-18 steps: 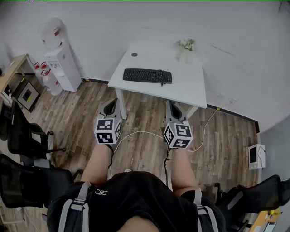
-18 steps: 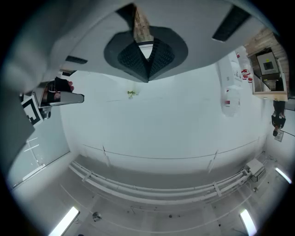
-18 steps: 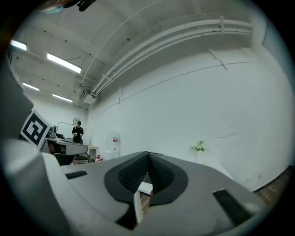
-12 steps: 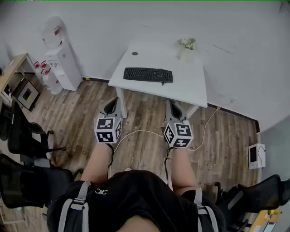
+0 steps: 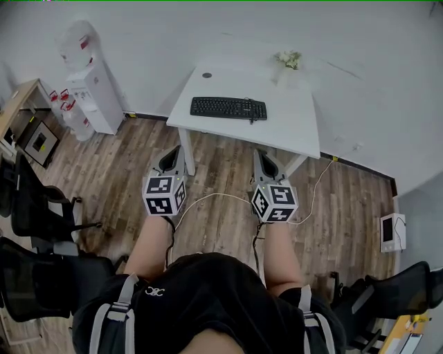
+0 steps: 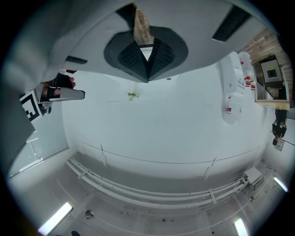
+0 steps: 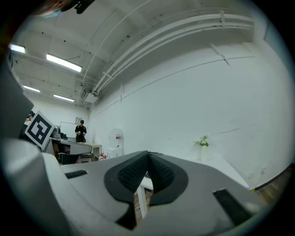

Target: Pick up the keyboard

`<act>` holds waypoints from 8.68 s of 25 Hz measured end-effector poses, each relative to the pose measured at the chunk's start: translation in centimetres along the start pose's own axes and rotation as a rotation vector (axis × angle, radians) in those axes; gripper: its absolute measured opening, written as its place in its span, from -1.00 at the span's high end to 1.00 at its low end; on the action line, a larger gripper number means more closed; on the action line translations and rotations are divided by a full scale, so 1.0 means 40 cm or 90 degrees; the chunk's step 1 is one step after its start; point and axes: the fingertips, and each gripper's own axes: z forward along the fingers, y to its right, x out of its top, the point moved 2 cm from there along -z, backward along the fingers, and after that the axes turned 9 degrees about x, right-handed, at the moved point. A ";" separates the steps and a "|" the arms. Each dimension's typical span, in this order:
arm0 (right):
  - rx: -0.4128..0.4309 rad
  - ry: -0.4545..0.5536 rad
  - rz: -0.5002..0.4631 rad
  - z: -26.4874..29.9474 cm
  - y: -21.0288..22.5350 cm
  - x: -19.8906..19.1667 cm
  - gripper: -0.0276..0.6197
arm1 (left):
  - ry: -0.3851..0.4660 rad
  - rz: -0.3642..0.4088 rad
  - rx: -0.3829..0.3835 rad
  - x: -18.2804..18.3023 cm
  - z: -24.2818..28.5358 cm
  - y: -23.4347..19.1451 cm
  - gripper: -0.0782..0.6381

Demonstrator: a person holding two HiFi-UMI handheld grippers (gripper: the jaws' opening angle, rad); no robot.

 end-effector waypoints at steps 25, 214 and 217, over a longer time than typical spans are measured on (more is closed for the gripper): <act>-0.020 0.000 -0.002 0.245 0.117 -0.097 0.90 | 0.001 0.009 -0.014 -0.049 0.277 -0.098 0.76; 0.082 -0.005 0.221 1.177 1.575 0.205 0.45 | 0.003 -0.079 -0.198 0.396 1.967 -0.017 0.28; 0.079 -0.015 0.222 1.176 1.578 0.190 0.45 | -0.008 -0.081 -0.195 0.379 1.964 -0.022 0.28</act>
